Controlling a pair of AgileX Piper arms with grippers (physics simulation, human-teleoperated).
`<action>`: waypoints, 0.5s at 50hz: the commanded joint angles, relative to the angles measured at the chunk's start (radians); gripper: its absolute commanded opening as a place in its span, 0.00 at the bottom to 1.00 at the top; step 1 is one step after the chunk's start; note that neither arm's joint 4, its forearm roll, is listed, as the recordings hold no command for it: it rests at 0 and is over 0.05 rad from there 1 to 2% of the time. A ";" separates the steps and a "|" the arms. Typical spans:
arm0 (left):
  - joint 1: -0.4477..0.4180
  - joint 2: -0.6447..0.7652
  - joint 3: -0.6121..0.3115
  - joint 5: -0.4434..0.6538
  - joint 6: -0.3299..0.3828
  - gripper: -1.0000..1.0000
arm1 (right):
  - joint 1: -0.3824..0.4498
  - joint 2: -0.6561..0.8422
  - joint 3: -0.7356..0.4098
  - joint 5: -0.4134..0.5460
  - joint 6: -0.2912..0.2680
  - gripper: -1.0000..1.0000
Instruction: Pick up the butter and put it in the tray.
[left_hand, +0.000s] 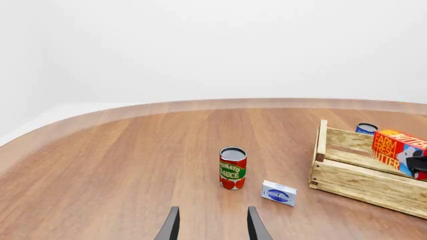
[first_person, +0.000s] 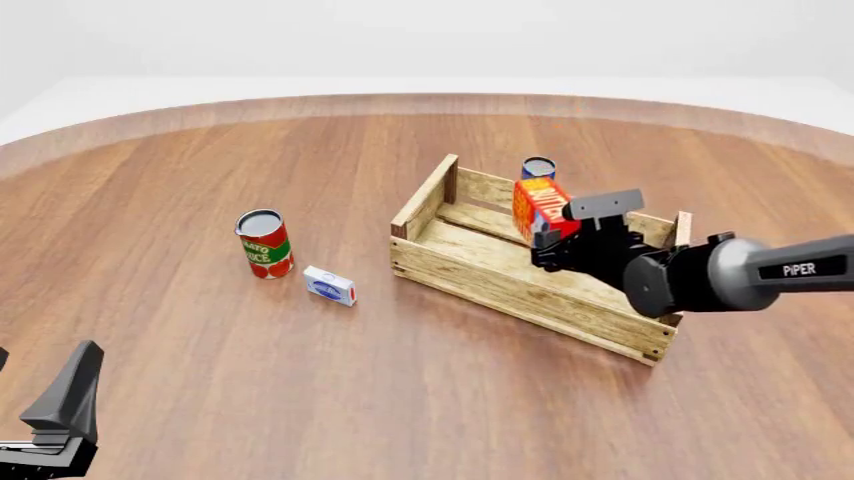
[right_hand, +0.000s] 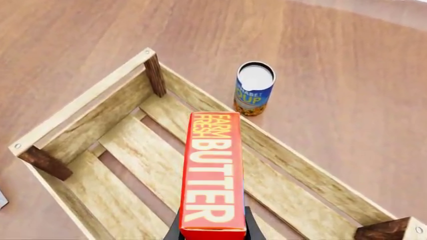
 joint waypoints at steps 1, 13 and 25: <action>0.000 0.000 0.000 0.000 0.000 1.00 | 0.003 0.001 -0.016 -0.004 0.023 0.00; 0.000 0.000 0.000 0.000 0.000 1.00 | -0.002 0.010 -0.020 -0.002 0.023 0.00; 0.000 0.000 0.000 0.000 0.000 1.00 | -0.004 0.011 -0.021 0.002 0.021 0.00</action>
